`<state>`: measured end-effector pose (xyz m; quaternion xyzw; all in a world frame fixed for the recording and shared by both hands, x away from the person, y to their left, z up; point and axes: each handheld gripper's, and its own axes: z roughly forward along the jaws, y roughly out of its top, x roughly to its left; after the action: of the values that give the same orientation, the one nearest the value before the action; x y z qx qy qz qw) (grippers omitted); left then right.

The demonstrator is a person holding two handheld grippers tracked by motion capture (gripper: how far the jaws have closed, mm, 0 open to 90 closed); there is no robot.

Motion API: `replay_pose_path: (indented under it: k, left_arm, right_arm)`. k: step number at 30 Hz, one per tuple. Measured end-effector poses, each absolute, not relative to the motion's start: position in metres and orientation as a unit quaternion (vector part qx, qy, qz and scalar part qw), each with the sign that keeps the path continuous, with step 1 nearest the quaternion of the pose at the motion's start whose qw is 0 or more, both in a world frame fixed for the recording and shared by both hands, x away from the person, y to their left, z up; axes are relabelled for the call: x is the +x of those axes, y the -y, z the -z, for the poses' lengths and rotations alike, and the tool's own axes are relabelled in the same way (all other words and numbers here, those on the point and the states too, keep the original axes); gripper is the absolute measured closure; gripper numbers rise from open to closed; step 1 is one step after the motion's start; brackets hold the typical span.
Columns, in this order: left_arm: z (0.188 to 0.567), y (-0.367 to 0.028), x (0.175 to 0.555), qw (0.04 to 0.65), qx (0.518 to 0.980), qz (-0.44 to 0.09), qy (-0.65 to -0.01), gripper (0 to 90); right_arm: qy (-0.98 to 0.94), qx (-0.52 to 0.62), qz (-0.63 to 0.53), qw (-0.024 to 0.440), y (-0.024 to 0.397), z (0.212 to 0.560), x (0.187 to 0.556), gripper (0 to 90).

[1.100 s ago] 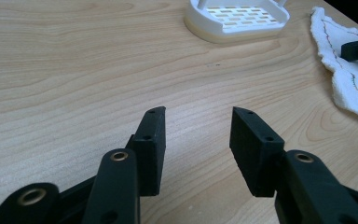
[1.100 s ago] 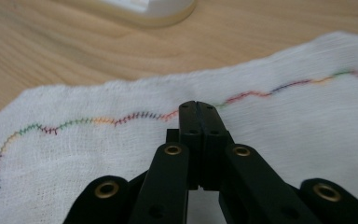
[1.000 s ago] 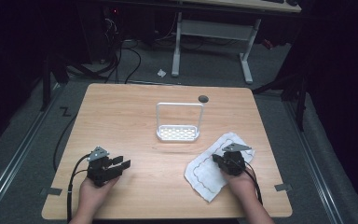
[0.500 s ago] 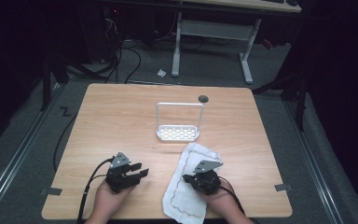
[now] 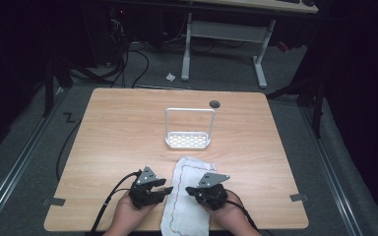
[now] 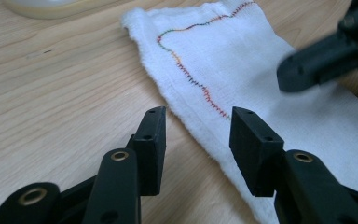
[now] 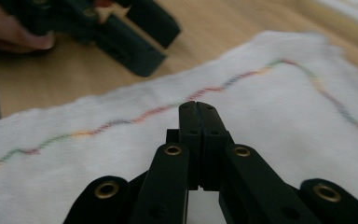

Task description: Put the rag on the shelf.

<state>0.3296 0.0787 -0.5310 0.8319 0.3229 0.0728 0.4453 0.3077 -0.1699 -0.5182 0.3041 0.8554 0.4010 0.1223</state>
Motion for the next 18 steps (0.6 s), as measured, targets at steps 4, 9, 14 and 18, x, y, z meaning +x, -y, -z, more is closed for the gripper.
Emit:
replay_pose_path:
  k: [4,9,14,18]
  left_arm:
    - [0.529,-0.067,0.334,0.452,0.834,-0.070,-0.309,58.8]
    - [0.531,-0.054,0.336,0.449,0.841,-0.064,-0.294,60.4]
    - [0.536,-0.044,0.334,0.431,0.855,-0.065,-0.280,60.3]
    - [0.536,-0.049,0.330,0.433,0.853,-0.057,-0.286,60.4]
  right_arm:
    - [-0.828,0.367,-0.397,0.147,0.211,0.519,0.316,90.0]
    - [-0.811,0.404,-0.393,0.154,0.233,0.521,0.317,90.0]
    - [-0.817,0.409,-0.376,0.158,0.234,0.528,0.316,90.0]
    - [-0.823,0.404,-0.370,0.151,0.223,0.533,0.323,90.0]
